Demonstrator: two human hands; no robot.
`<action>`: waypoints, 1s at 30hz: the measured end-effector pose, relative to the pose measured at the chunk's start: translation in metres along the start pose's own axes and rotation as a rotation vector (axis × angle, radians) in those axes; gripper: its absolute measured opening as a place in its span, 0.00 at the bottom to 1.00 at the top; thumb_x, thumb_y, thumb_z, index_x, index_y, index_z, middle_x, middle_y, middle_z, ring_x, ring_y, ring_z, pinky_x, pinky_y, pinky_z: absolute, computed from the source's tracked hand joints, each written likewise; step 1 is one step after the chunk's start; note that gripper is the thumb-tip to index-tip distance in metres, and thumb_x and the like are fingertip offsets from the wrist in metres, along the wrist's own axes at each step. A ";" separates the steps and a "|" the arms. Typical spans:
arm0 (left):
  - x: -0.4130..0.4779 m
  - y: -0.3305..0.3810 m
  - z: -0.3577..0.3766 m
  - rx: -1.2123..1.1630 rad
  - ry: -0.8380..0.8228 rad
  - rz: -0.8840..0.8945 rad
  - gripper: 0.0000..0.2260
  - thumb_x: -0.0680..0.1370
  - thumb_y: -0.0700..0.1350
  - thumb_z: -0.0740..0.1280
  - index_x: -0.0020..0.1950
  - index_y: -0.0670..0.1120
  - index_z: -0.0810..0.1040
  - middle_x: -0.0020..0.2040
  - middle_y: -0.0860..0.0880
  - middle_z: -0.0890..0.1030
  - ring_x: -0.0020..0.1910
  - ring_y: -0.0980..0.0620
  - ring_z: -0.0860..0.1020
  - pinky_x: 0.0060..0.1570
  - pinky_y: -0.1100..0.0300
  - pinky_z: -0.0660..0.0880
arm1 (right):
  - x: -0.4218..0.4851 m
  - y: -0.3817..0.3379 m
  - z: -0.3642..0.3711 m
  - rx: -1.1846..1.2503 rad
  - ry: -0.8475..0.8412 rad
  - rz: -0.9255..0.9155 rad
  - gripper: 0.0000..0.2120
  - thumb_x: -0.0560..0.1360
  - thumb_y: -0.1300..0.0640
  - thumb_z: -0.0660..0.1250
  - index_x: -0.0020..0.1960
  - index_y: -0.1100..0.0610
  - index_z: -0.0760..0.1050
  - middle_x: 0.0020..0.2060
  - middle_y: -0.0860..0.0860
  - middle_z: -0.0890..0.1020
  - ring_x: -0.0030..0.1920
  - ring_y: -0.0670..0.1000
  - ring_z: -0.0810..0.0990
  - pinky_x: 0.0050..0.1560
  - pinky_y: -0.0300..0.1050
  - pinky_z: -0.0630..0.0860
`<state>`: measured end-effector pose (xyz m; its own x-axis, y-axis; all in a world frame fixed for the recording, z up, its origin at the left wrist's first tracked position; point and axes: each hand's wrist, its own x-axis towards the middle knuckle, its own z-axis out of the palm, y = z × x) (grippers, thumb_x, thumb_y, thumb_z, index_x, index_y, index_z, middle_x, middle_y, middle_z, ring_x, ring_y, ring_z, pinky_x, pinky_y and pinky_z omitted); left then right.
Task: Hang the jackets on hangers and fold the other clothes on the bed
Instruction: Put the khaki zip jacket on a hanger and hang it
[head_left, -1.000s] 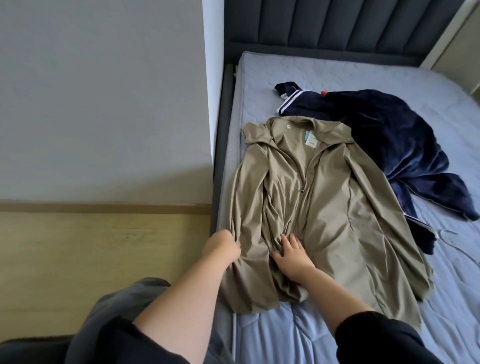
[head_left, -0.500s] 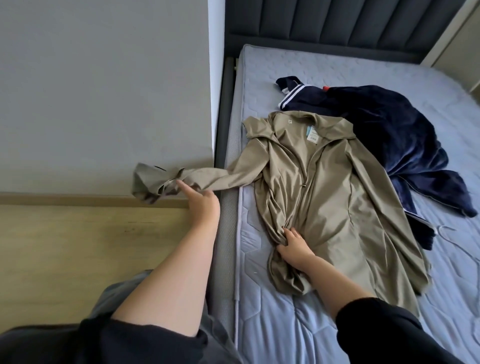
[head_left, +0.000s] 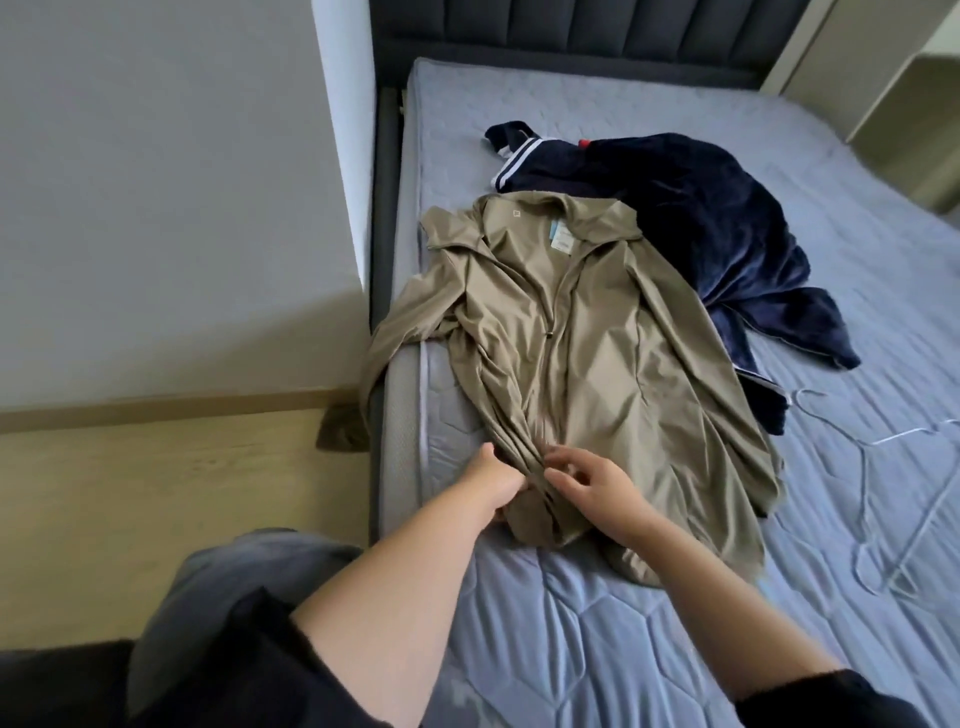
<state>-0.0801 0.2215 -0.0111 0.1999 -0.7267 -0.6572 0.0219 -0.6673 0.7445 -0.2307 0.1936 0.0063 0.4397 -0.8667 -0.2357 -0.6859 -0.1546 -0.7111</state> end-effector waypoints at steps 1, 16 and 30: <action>0.000 0.001 0.002 -0.091 0.009 -0.024 0.17 0.70 0.39 0.66 0.58 0.50 0.72 0.53 0.41 0.80 0.50 0.43 0.80 0.44 0.53 0.80 | -0.007 0.003 -0.004 -0.083 -0.081 -0.031 0.25 0.72 0.45 0.71 0.65 0.53 0.74 0.67 0.50 0.73 0.68 0.49 0.70 0.66 0.36 0.62; -0.021 0.041 -0.060 -0.357 0.317 0.306 0.25 0.75 0.27 0.54 0.67 0.44 0.74 0.59 0.43 0.78 0.54 0.46 0.76 0.52 0.59 0.71 | -0.006 0.029 -0.087 0.474 0.463 0.317 0.08 0.74 0.64 0.68 0.36 0.59 0.79 0.35 0.57 0.79 0.40 0.52 0.76 0.39 0.42 0.70; -0.053 0.063 -0.039 -0.217 0.215 0.273 0.09 0.80 0.40 0.59 0.41 0.44 0.76 0.35 0.46 0.74 0.33 0.51 0.74 0.19 0.65 0.71 | -0.039 0.015 -0.013 -0.509 0.334 -0.343 0.30 0.65 0.39 0.64 0.59 0.58 0.74 0.52 0.53 0.80 0.54 0.55 0.78 0.56 0.47 0.74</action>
<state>-0.0508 0.2246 0.0758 0.4263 -0.8065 -0.4096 0.1410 -0.3880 0.9108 -0.2653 0.2193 0.0135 0.5340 -0.8161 0.2209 -0.7626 -0.5777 -0.2909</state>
